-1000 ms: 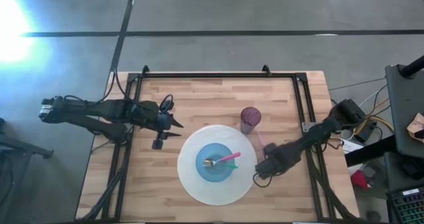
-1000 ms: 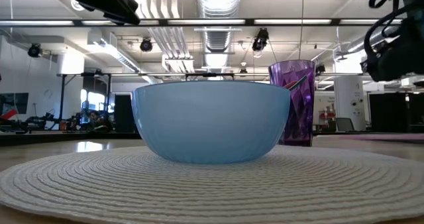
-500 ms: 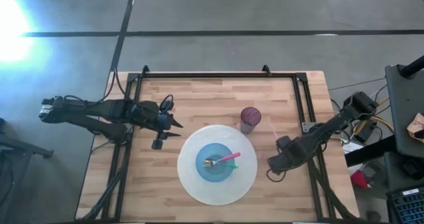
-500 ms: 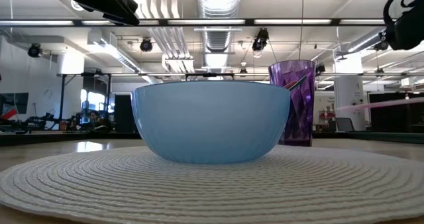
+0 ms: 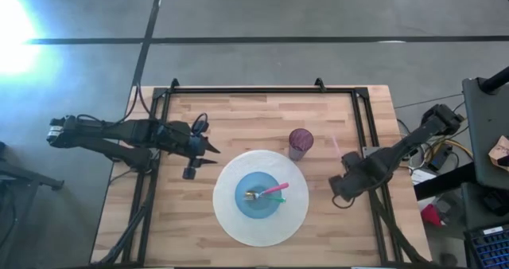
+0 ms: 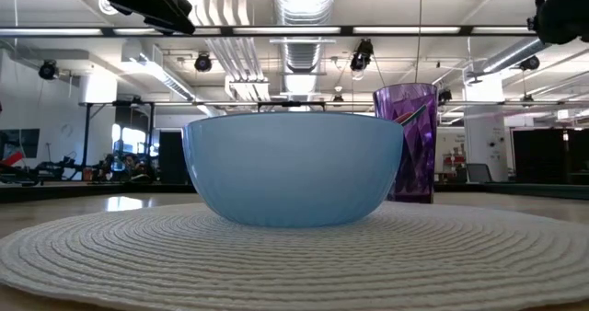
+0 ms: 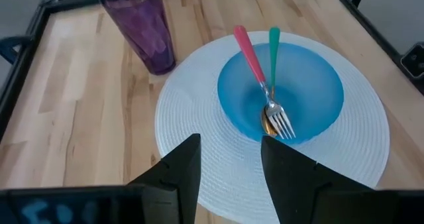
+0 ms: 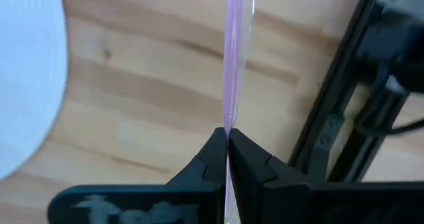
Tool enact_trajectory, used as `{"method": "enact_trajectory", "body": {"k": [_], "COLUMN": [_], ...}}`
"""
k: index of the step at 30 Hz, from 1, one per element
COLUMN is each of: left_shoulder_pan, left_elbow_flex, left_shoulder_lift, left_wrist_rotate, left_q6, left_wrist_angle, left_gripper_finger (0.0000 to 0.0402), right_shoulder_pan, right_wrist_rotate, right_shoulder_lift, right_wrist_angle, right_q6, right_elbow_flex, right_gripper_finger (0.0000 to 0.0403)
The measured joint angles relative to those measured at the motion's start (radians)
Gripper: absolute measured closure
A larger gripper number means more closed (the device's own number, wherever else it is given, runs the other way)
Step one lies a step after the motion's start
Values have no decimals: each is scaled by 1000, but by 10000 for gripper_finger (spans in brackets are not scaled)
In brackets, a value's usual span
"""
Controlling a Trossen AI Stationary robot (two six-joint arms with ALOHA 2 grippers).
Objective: Pick & Place Utensil
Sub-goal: Put the purple straw into the purple cup
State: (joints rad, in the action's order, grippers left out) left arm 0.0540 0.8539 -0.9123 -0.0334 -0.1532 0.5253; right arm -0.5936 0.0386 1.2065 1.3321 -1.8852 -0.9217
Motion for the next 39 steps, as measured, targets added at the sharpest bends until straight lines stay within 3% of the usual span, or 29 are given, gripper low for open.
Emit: {"method": "enact_trajectory", "body": {"k": [17, 27, 39], "left_shoulder_pan": [0, -9, -69], "left_elbow_flex": [0, 0, 0], "left_shoulder_lift": [-2, -21, -40], "left_wrist_rotate": [25, 32, 97], "left_q6": [-3, -7, -7], "left_wrist_angle": [-276, -432, -526], "left_gripper_finger": [250, 250, 250], "right_shoulder_pan": [1, 3, 3], "right_wrist_rotate": [439, 669, 1021], "right_shoulder_lift": [-164, -240, -294], "right_wrist_angle": [6, -4, -74], "right_q6": [124, 302, 597], "right_elbow_flex": [0, -5, -55], "right_gripper_finger": [395, 395, 395]}}
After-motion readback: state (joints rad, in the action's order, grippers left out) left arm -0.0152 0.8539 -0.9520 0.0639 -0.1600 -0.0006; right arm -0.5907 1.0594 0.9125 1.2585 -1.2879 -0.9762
